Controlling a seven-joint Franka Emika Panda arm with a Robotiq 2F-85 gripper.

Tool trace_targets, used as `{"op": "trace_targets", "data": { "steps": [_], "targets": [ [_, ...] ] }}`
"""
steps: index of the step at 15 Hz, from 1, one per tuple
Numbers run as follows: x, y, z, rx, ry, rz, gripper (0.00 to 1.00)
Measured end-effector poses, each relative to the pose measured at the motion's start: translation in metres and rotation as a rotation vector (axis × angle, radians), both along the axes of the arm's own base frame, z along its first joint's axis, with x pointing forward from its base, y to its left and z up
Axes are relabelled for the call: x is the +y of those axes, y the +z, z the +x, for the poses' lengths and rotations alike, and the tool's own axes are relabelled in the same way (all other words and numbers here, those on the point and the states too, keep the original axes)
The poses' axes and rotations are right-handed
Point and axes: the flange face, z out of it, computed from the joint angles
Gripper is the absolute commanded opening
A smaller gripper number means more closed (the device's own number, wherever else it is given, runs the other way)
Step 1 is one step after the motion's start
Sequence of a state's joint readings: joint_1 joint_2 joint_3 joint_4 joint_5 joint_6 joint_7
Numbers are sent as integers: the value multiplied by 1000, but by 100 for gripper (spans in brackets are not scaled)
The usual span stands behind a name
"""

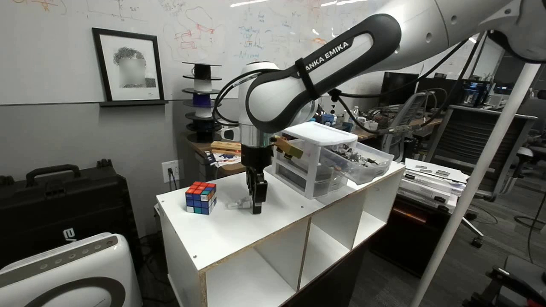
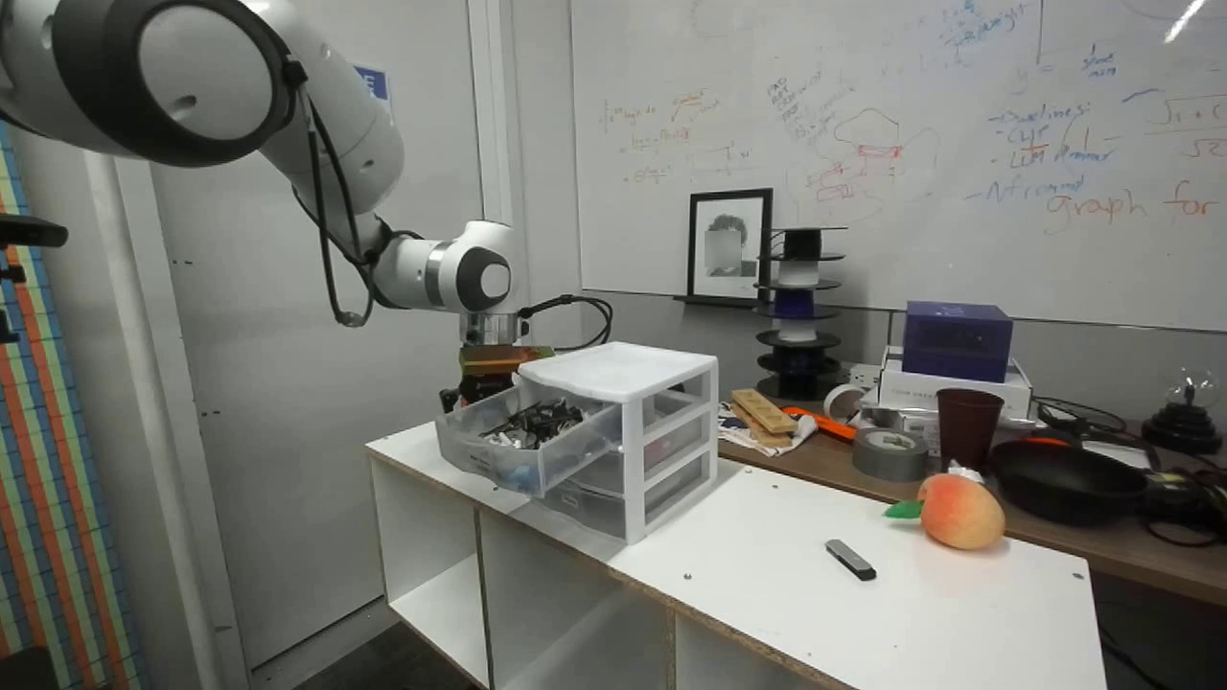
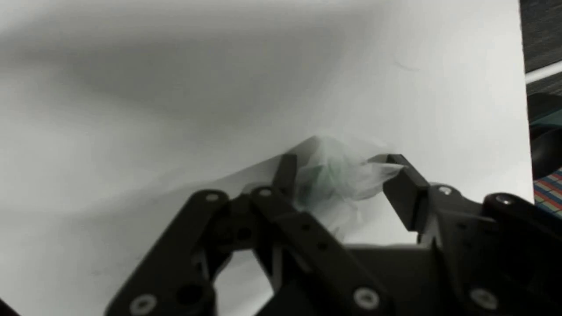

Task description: Put the white paper and the grey object into the drawer then close the drawer.

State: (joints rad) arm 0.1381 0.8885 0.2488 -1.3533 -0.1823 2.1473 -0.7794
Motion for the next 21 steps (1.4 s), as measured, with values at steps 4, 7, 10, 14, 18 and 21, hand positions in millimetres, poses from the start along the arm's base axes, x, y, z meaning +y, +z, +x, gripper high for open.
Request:
{"op": "trace_targets", "data": {
  "steps": [4,7,10,14,18,21],
  "targets": [
    [2,6,3,-12,25,6,2],
    [7,9,2,-18,41,5,6],
    [20,22,-2,-37,69,1,6],
    [45,74,-15,-110,119,-41,6],
    [50,157,-40,-194,22,-115,6],
    [37,220,-64,-229,-138,-145,6]
  ]
}}
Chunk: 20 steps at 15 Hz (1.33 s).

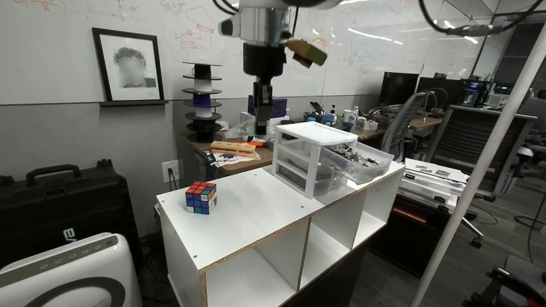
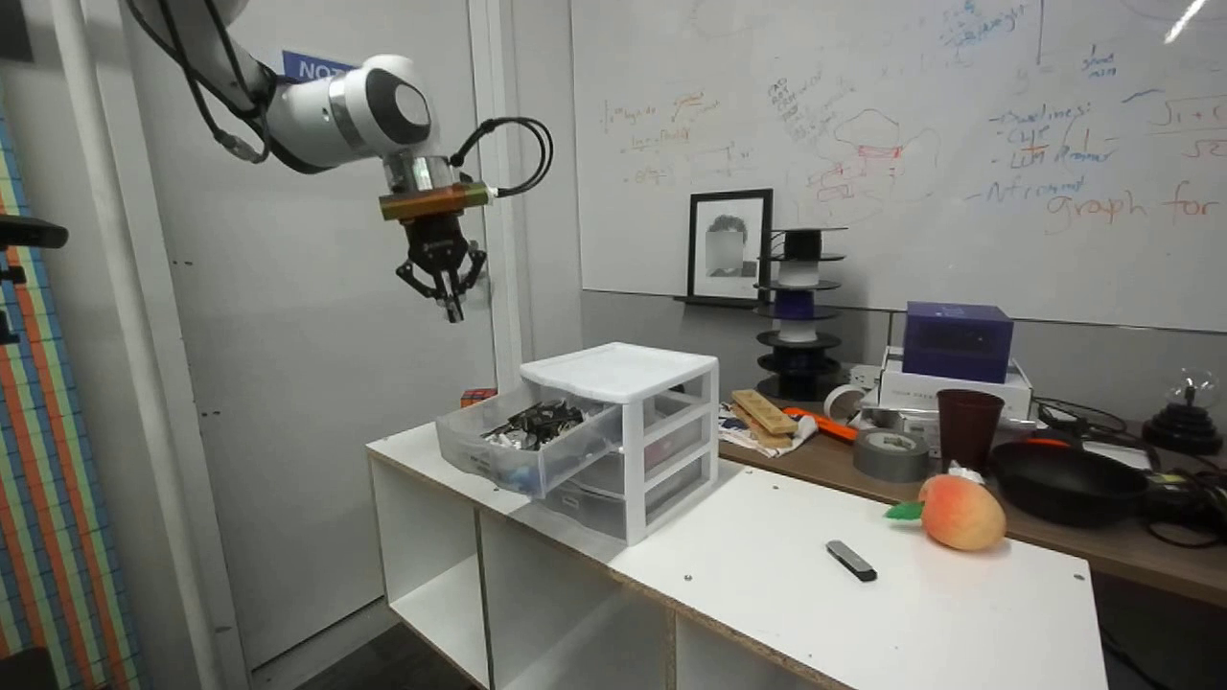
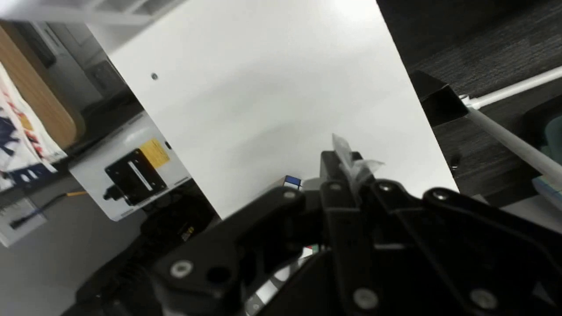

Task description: Put the white paper and the grey object into the drawer then close the drawer.

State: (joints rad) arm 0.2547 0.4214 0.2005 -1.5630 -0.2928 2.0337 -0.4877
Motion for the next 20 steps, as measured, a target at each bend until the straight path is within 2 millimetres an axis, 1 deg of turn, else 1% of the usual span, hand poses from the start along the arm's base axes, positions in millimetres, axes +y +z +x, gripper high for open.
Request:
{"op": "trace_targets", "data": {
  "steps": [2,4,6,8,12,14,15,17,18,20],
  "targets": [
    [-18,38,-19,-29,-110,-11,6],
    [-43,67,-37,-49,-221,-25,6],
    [-77,85,-54,-54,-336,-42,6],
    [-119,91,-68,-44,-451,-62,6],
    [-208,79,-94,-1,-687,-104,6],
    [-245,69,-102,23,-797,-120,6],
    [-260,63,-104,36,-839,-126,6],
    [-282,48,-106,65,-897,-136,6],
    [-289,40,-106,82,-913,-139,6],
    [-294,22,-103,116,-931,-147,6]
  ]
}}
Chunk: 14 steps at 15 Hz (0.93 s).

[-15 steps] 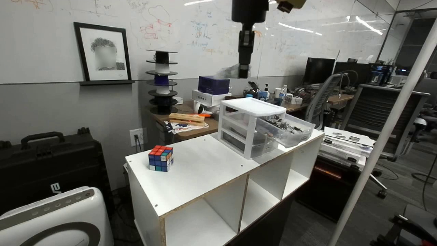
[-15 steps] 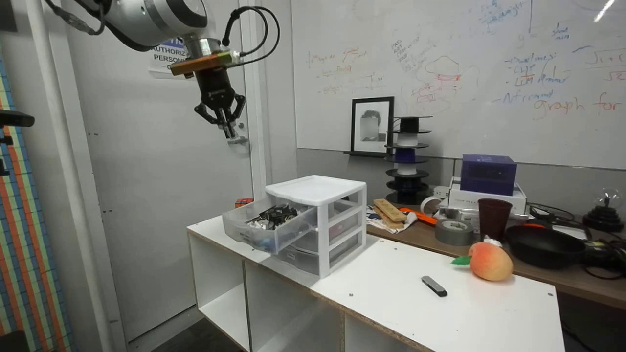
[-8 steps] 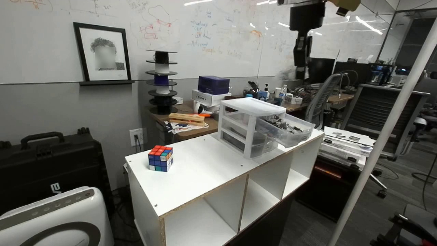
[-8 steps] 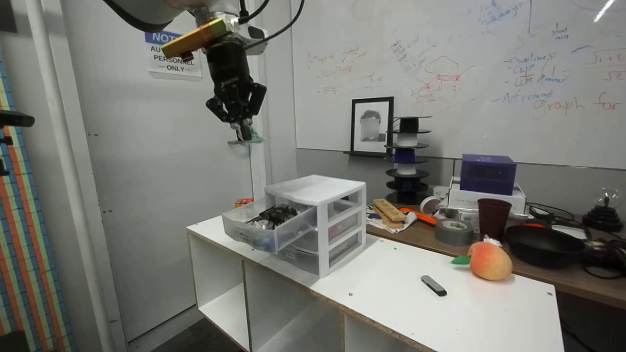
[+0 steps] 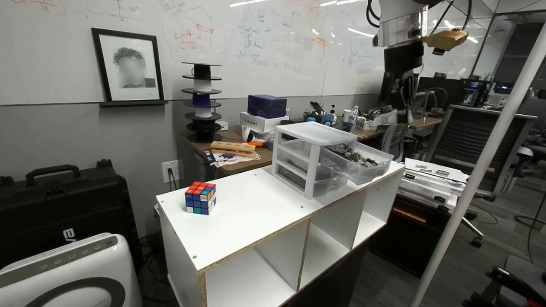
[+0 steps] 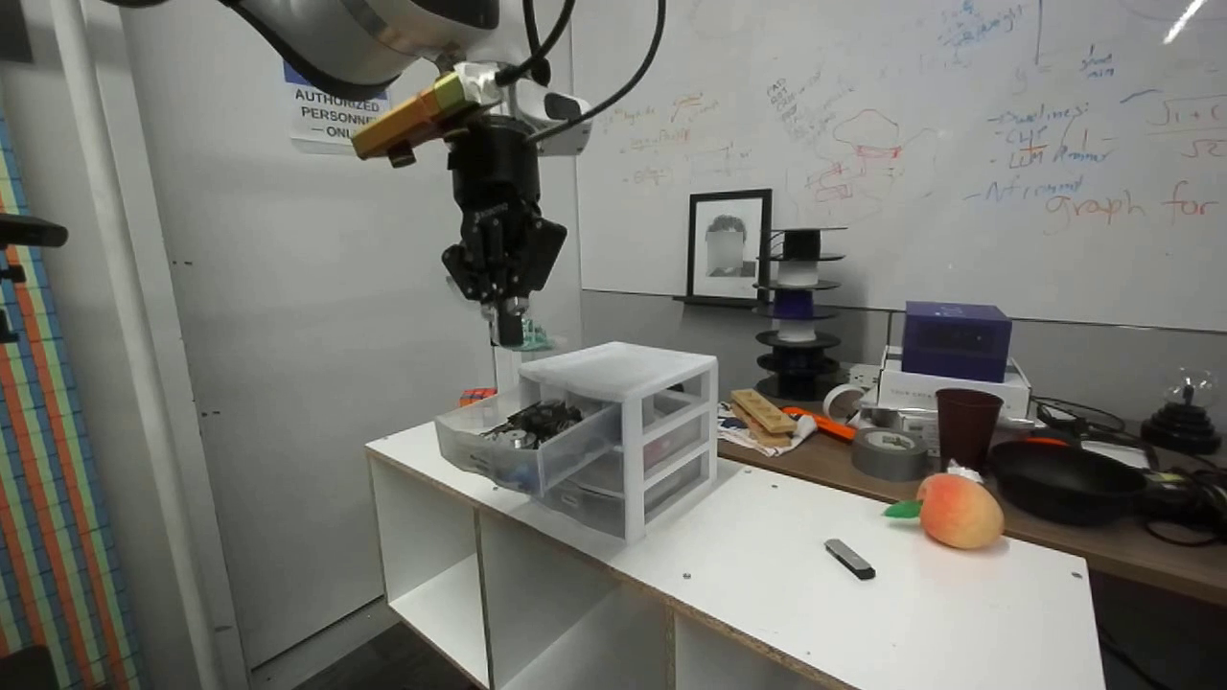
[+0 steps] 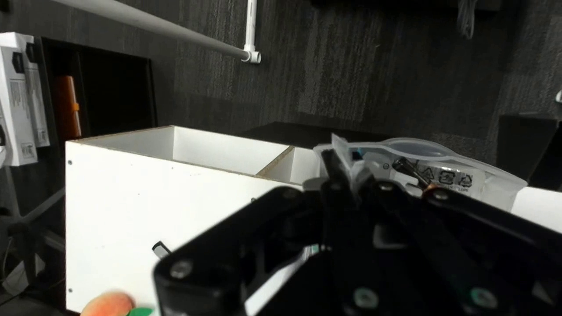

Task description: Put the white paper and the grey object into the drawer then close the drawer.

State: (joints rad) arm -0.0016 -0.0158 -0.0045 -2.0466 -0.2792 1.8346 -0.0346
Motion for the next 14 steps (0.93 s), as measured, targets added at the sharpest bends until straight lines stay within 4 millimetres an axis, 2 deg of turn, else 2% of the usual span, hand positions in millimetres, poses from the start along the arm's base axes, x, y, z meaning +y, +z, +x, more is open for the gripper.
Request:
{"op": "trace_targets", "data": {
  "steps": [4,7,14],
  "targets": [
    [7,-38,9,76,-16,32,6],
    [20,-59,21,115,-7,47,6],
    [52,-74,62,93,66,50,7]
  ]
}}
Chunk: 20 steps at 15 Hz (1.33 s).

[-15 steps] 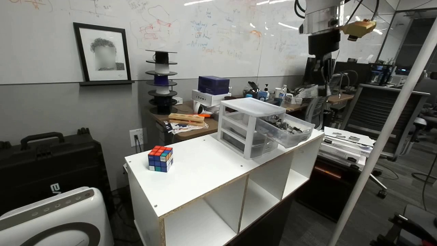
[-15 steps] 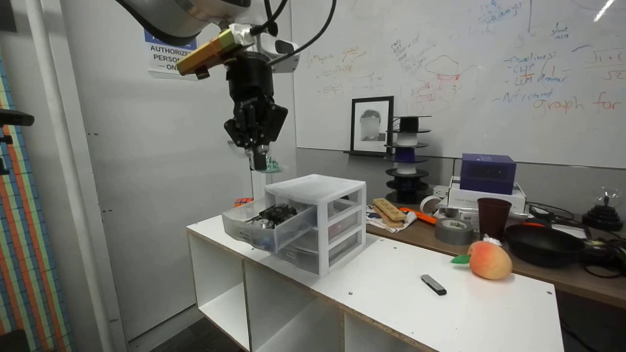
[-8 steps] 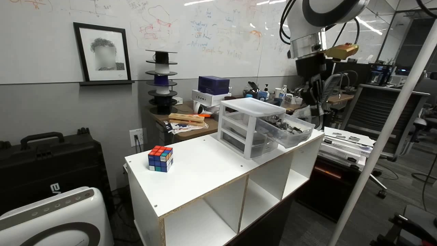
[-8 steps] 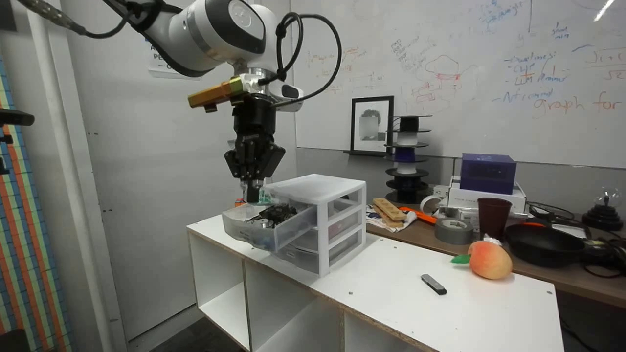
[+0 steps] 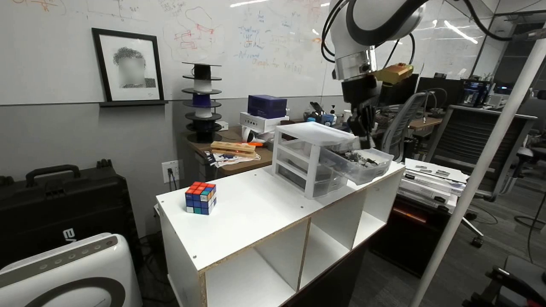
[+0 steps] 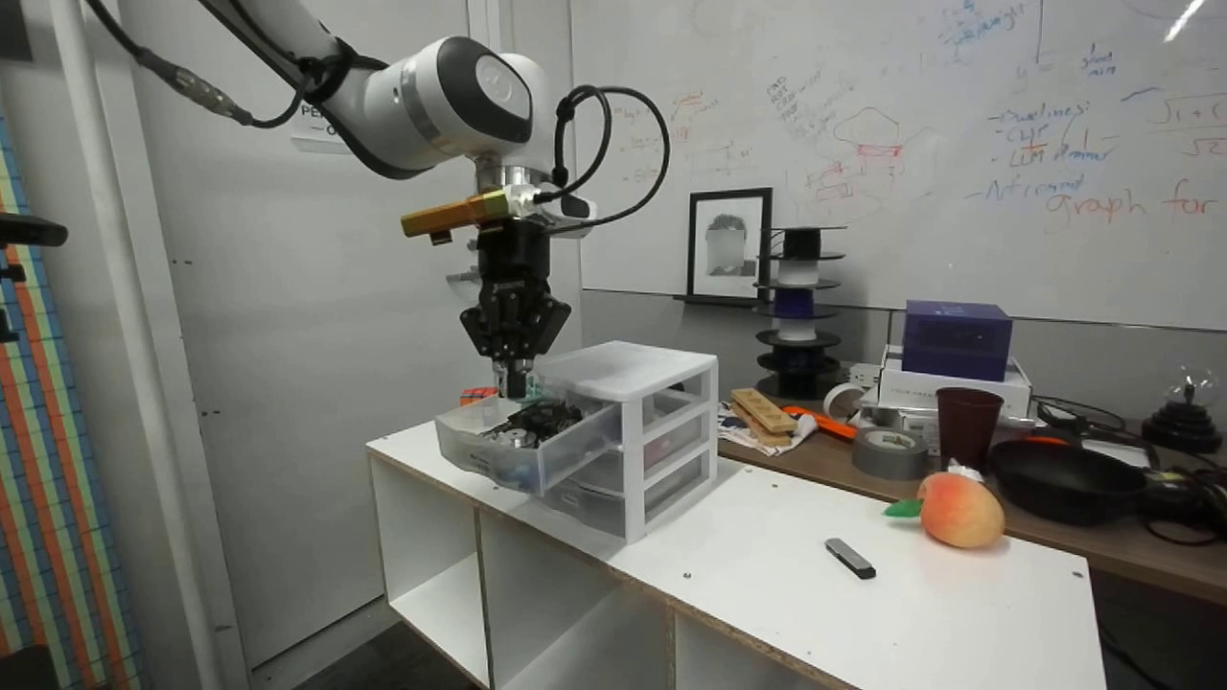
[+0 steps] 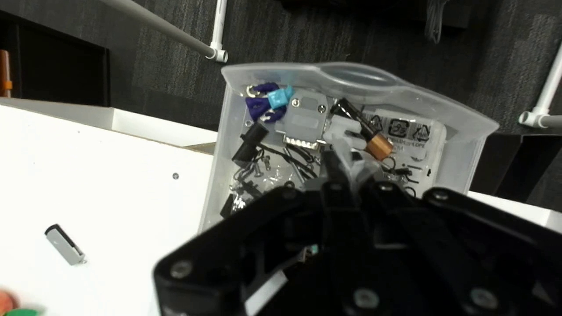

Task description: Put the white paper and the grey object into the drawer then close the drawer.

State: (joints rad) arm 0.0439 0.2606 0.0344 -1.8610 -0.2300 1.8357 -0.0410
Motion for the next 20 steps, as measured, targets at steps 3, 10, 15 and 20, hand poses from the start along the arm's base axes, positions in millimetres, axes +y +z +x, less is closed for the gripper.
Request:
{"op": "trace_targets", "data": {
  "steps": [3,10,15,20],
  "targets": [
    [3,-7,13,-15,35,-21,7],
    [4,-9,21,-29,117,-30,69],
    [19,34,9,-60,159,15,100],
    [-5,106,-18,-166,32,90,100]
  ]
}}
